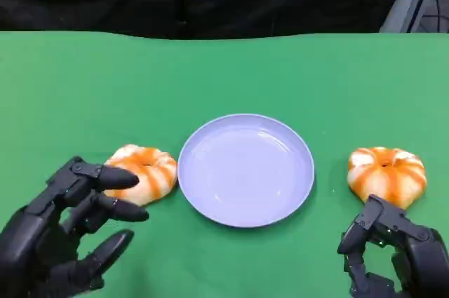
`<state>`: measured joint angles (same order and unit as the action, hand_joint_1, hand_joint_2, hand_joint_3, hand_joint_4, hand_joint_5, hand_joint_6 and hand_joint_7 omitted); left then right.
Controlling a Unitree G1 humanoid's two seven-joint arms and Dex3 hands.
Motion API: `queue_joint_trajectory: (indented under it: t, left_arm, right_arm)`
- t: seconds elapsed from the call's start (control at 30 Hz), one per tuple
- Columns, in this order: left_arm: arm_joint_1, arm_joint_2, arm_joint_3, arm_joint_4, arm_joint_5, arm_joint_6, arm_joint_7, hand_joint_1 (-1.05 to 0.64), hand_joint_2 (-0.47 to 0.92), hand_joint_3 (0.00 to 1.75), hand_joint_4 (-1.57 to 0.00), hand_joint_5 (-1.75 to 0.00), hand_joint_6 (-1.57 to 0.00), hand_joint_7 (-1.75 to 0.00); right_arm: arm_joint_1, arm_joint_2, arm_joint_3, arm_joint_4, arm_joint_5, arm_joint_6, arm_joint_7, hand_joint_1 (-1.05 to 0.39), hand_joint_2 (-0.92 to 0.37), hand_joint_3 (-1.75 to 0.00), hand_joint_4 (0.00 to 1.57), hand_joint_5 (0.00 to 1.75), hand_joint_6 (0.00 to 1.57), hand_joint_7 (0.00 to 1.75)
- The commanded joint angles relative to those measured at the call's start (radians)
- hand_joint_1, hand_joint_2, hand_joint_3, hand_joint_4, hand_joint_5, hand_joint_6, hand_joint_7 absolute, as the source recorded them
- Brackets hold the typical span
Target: Grasp the bread from the table and place it into the plate.
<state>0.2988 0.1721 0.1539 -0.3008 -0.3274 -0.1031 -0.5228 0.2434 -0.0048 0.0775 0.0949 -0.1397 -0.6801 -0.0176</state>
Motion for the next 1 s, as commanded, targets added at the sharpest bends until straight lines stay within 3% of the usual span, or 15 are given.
queue_joint_trajectory:
  t: [0.03,0.27,0.37,0.53,1.0]
  left_arm:
    - [-0.019,0.057,0.004,0.007,0.248,-0.207,0.078,-0.72,0.92,0.3,0.0,-1.17,-0.04,-1.0]
    - [-0.033,0.083,-0.01,0.0,0.352,-0.264,0.126,-0.72,0.92,0.25,0.0,-1.13,-0.07,-0.93]
    - [-0.054,0.111,-0.016,-0.025,0.482,-0.287,0.168,-0.71,0.91,0.05,-0.12,-0.99,-0.3,-0.6]
    - [-0.07,0.137,-0.023,-0.051,0.578,-0.279,0.208,-0.71,0.86,0.01,-0.18,-0.87,-0.44,-0.39]
    - [-0.068,0.153,-0.037,-0.052,0.581,-0.274,0.233,-0.71,0.85,0.0,-0.21,-0.83,-0.5,-0.29]
  right_arm:
    - [0.004,-0.015,-0.011,-0.007,0.011,0.0,0.001,-0.11,-0.55,-1.13,0.83,1.75,0.71,1.61]
    - [0.001,-0.022,-0.015,0.0,0.016,0.0,0.006,-0.11,-0.55,-1.14,0.83,1.75,0.71,1.61]
    - [-0.001,-0.03,-0.02,0.011,0.024,-0.003,0.011,-0.14,-0.55,-1.13,0.83,1.75,0.71,1.61]
    - [-0.002,-0.03,-0.02,0.014,0.024,-0.011,0.013,-0.11,-0.56,-1.11,0.83,1.75,0.71,1.61]
    - [-0.002,-0.028,-0.023,0.015,0.023,-0.012,0.017,-0.11,-0.57,-1.1,0.83,1.75,0.71,1.6]
